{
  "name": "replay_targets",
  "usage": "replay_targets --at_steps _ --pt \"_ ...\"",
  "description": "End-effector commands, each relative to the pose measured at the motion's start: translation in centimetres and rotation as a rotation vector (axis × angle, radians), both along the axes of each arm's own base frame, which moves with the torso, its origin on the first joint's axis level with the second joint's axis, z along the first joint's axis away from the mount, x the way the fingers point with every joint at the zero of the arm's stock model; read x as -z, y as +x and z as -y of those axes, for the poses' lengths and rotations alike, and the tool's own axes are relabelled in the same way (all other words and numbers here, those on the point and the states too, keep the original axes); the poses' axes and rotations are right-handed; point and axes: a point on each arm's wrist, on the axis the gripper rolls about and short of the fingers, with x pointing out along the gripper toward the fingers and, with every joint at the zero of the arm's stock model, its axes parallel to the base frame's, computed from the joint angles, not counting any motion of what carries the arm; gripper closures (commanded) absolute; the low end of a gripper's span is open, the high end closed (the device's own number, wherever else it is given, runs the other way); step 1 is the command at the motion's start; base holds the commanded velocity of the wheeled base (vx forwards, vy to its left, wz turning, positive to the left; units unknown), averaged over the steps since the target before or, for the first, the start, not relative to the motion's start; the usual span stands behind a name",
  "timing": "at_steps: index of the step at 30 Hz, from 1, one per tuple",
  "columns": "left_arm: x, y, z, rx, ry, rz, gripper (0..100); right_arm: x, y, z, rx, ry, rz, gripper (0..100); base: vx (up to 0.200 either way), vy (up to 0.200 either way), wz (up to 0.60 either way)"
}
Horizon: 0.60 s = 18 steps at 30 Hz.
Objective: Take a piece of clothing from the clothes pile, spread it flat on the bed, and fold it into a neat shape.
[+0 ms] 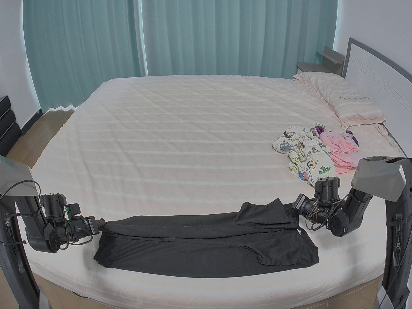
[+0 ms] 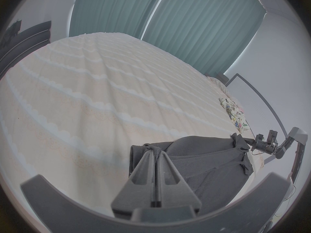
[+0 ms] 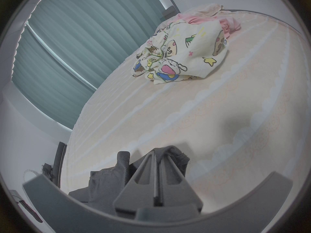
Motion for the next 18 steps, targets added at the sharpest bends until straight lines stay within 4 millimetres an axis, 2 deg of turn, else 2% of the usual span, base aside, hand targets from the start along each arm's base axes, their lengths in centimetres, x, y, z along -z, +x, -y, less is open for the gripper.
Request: replay_targets --at_steps 1,11,12,13,18 --pt "0.03 0.05 -0.02 -0.002 -0.001 0.000 100 0.58 0.13 0.54 0.017 0.003 -0.011 100 0.000 0.000 0.00" --pt "0.36 -0.43 0.19 0.004 -0.006 -0.023 100 0.87 0.54 0.77 0.038 0.024 -0.002 100 0.000 0.000 0.00" --pt "0.36 -0.43 0.19 0.004 -0.006 -0.023 0 0.93 0.53 0.78 0.038 0.024 -0.003 100 0.000 0.000 0.00" --pt "0.36 -0.43 0.19 0.004 -0.005 -0.022 0 0.93 0.53 0.77 0.037 0.025 -0.004 0 0.000 0.000 0.00" --pt "0.21 -0.73 0.32 0.008 -0.011 -0.026 0 0.92 0.45 0.78 0.038 0.028 0.002 0 0.000 0.000 0.00"
